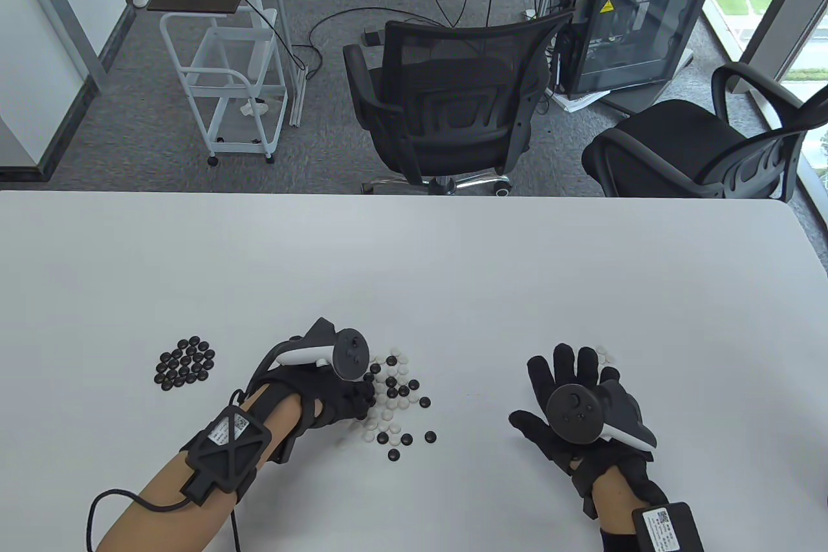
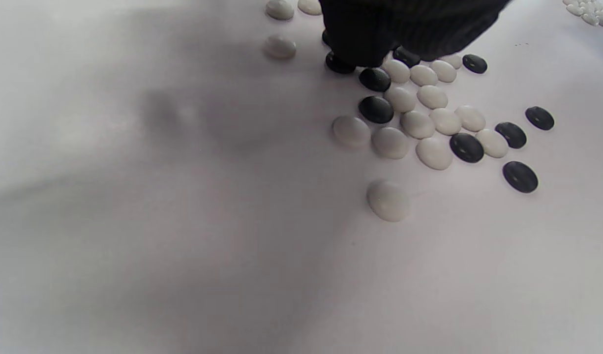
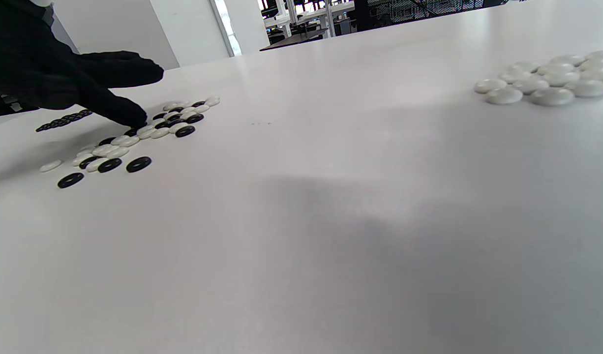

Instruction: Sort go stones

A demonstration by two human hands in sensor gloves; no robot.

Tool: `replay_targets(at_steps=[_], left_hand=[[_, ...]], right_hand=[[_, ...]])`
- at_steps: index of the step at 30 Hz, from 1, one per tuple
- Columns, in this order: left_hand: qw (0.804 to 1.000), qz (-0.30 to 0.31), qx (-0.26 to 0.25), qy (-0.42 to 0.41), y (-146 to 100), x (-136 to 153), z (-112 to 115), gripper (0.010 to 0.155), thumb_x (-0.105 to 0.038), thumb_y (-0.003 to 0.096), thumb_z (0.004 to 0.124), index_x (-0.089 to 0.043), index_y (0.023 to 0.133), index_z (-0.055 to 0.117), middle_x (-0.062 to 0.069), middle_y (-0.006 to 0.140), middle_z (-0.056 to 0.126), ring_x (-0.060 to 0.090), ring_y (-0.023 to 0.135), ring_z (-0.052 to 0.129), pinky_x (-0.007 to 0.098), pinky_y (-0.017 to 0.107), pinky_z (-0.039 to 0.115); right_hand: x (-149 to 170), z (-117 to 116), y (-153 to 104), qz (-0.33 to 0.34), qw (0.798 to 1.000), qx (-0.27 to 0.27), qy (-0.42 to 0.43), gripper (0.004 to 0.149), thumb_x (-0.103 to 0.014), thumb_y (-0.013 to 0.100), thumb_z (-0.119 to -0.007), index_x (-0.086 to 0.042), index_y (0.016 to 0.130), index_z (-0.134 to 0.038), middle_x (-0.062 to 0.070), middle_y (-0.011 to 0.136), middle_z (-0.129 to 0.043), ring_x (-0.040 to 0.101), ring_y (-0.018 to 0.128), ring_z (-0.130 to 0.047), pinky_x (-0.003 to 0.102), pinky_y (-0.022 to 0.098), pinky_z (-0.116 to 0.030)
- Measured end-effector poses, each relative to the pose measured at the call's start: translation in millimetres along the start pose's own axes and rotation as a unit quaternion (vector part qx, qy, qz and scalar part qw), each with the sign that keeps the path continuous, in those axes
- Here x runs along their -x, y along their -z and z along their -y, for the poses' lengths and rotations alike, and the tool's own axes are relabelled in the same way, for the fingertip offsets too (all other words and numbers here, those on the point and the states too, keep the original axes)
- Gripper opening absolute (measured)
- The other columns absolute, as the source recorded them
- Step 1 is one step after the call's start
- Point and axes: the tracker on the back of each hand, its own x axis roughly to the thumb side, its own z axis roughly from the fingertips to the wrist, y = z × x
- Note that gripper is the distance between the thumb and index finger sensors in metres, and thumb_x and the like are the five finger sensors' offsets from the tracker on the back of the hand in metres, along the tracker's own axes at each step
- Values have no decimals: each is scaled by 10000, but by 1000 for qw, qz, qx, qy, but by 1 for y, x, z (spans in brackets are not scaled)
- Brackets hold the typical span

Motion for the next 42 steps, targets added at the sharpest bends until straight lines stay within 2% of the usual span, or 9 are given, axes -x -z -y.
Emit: replay_targets(at_steps=[3,7,9,14,19,33,38,42], left_hand=[[999,-23,7,-43,-10,28,-1,615,-511,559,531,-322,1140,599,218,1153,-83,545,944,-173,825,568,15],[994,-93,1,-60,-24,71,-4,604,-513,555,543,-334,1122,649,209,1158,-60,542,950,-159,823,566,19],[986,-120,-9,-113,-30,100,-3,598,-512,557,542,-339,1118,653,208,1155,-69,540,948,-167,823,564,11],[966,-184,-25,-183,-41,150,-3,611,-518,553,528,-336,1121,659,191,1141,-107,531,938,-197,819,560,-10],[948,-212,-39,-236,-49,176,0,625,-529,547,522,-332,1123,662,179,1136,-126,523,933,-215,816,558,-26],[941,-246,-28,-229,-63,190,3,637,-528,545,521,-315,1125,679,176,1140,-123,525,933,-213,818,558,-22],[954,-225,-49,-190,-72,166,-17,634,-524,550,527,-308,1131,663,185,1142,-122,528,931,-215,817,558,-23],[977,-164,-61,-124,-73,119,-35,630,-525,553,536,-305,1128,675,200,1155,-93,536,939,-194,819,559,-10]], right_hand=[[2,1,-1,-1,1000,-2,0,874,-479,609,-525,125,1140,-182,528,1026,16,724,801,98,859,463,-16],[7,2,-3,-7,1000,-3,3,875,-479,609,-527,125,1140,-184,527,1028,15,726,801,99,860,464,-16],[8,2,-4,-9,1000,-5,7,871,-477,611,-524,125,1141,-186,529,1027,15,725,802,99,859,464,-15],[7,1,-3,-7,1000,-9,3,874,-479,609,-526,126,1141,-187,528,1026,14,726,800,98,860,463,-18],[6,0,-1,-6,1000,-13,4,875,-479,609,-526,128,1141,-188,530,1026,14,726,800,98,860,463,-18],[7,0,-1,-11,1000,-19,6,871,-477,612,-524,128,1141,-188,530,1025,14,727,800,97,860,463,-18],[5,0,0,-8,1000,-17,6,872,-477,612,-525,129,1141,-188,529,1026,14,727,799,97,860,463,-18],[5,0,0,-7,1000,-16,5,873,-478,611,-526,128,1140,-187,530,1025,14,726,800,97,860,462,-18]])
